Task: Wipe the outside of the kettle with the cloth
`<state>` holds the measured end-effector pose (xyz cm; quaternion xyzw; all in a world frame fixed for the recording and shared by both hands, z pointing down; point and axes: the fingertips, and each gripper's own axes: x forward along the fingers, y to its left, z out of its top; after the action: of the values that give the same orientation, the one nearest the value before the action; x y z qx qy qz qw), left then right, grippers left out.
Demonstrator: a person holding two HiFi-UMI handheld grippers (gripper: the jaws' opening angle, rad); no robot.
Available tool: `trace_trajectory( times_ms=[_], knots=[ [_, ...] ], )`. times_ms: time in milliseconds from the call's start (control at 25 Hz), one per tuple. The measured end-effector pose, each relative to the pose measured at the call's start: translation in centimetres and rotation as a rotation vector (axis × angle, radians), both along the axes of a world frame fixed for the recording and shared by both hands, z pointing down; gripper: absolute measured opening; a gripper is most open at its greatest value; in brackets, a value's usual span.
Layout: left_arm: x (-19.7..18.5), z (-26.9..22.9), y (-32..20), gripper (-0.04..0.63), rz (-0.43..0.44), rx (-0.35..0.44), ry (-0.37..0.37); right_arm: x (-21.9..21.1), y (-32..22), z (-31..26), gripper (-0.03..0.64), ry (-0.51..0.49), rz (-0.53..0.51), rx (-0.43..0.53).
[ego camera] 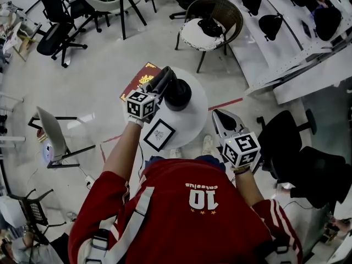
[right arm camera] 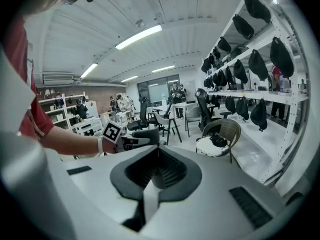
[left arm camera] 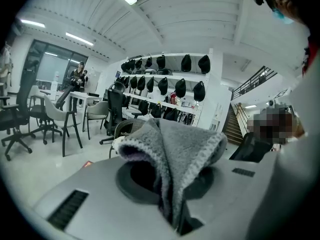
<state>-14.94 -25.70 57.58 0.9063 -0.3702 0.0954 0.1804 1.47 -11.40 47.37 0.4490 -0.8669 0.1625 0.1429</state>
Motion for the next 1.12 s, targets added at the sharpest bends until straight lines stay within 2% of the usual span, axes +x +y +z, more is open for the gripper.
trace_trajectory(
  times_ms=[640, 1120],
  knots=[
    [0.2, 0.7, 3.7, 0.046, -0.001, -0.019, 0.026, -2.0, 0.5, -0.4, 0.017, -0.015, -0.038, 0.023],
    [0.1, 1.1, 5.6, 0.046, -0.036, -0.034, 0.049, -3.0, -1.3, -0.7, 0.017, -0.037, -0.127, 0.037]
  ],
)
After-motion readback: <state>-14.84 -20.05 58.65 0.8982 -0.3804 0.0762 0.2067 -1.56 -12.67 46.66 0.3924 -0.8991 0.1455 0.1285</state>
